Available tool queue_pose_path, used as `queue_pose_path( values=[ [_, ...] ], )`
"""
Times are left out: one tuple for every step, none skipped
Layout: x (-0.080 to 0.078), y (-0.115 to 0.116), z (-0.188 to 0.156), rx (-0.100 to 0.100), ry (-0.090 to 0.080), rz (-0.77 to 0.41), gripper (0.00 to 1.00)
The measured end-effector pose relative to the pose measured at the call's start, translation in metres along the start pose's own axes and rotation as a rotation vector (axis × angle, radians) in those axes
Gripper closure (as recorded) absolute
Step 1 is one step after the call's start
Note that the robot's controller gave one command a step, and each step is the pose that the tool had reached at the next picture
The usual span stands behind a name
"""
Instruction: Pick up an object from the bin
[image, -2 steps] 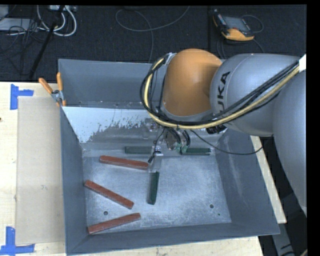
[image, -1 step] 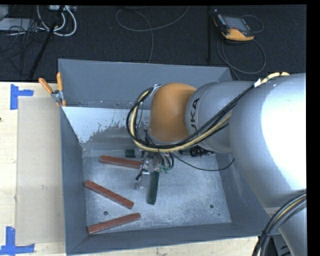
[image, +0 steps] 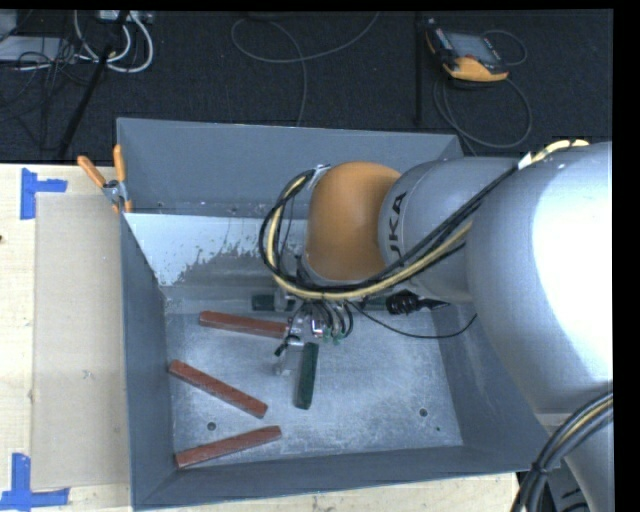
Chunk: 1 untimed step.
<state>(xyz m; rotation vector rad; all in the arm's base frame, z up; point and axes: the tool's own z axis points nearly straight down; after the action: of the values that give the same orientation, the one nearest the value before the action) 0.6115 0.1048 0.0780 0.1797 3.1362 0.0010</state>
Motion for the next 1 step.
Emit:
queue_pose_path(
  values=[
    [0.0013, 0.0652, 0.0079, -0.002, -0.001, 0.077, 0.0]
  ],
)
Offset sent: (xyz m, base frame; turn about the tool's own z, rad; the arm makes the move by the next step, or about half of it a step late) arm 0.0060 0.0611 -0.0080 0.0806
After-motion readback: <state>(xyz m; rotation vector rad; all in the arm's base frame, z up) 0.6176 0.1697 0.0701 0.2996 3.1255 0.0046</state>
